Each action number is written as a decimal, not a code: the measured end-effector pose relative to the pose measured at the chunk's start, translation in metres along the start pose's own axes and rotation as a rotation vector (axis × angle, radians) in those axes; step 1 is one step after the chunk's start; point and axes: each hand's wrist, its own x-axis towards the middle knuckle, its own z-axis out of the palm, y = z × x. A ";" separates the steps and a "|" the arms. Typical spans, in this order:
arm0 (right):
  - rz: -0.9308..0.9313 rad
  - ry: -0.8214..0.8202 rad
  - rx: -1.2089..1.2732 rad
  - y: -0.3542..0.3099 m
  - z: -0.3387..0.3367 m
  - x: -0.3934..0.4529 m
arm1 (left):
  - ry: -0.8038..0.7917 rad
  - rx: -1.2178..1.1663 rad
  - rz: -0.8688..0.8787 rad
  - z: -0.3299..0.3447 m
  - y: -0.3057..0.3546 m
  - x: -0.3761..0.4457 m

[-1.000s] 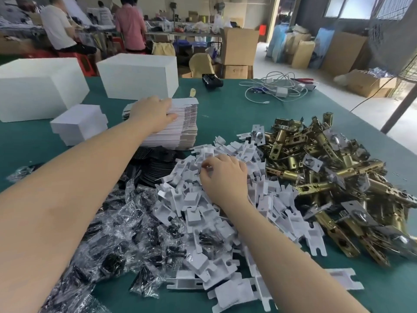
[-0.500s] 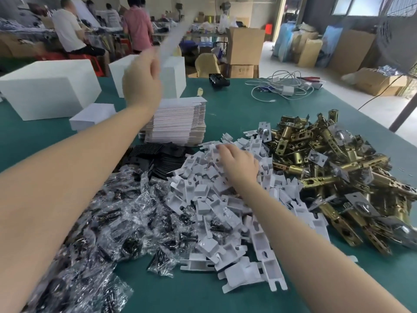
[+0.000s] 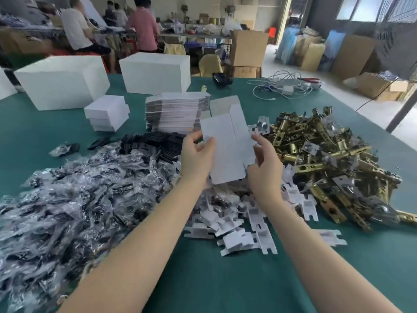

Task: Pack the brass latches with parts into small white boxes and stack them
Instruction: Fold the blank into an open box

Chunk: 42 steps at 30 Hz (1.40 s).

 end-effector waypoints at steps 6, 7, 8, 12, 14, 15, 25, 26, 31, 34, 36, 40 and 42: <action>0.044 0.022 0.016 0.003 0.001 0.003 | 0.021 0.055 0.046 -0.009 -0.008 0.015; 0.058 -0.018 0.014 0.003 0.003 0.005 | -0.010 0.051 0.038 -0.010 -0.009 0.017; 0.054 -0.072 -0.020 0.002 0.006 0.007 | -0.049 0.046 0.029 -0.010 -0.010 0.019; -0.044 -0.274 -0.190 0.003 0.014 0.010 | -0.131 -0.018 0.003 -0.012 -0.016 0.023; -0.061 -0.290 -0.180 0.004 0.015 0.009 | -0.144 -0.086 -0.009 -0.014 -0.018 0.026; -0.064 -0.288 -0.176 0.005 0.015 0.009 | -0.157 -0.117 -0.022 -0.015 -0.019 0.026; -0.003 -0.288 -0.082 0.006 0.010 0.006 | -0.332 -0.348 -0.160 -0.021 -0.016 0.025; -0.014 -0.282 -0.078 0.007 0.010 0.006 | -0.343 -0.365 -0.165 -0.022 -0.016 0.025; -0.053 -0.250 -0.085 0.007 0.007 0.006 | -0.388 -0.432 -0.183 -0.022 -0.016 0.025; -0.090 -0.256 -0.146 0.008 0.009 0.006 | -0.372 -0.436 -0.193 -0.019 -0.014 0.022; -0.112 -0.247 -0.173 0.009 0.010 0.005 | -0.369 -0.439 -0.195 -0.018 -0.014 0.020; -0.150 -0.264 -0.276 0.008 0.011 0.001 | -0.386 -0.438 -0.176 -0.018 -0.014 0.018; -0.230 -0.239 -0.307 0.005 0.012 -0.002 | -0.405 -0.428 -0.153 -0.018 -0.015 0.017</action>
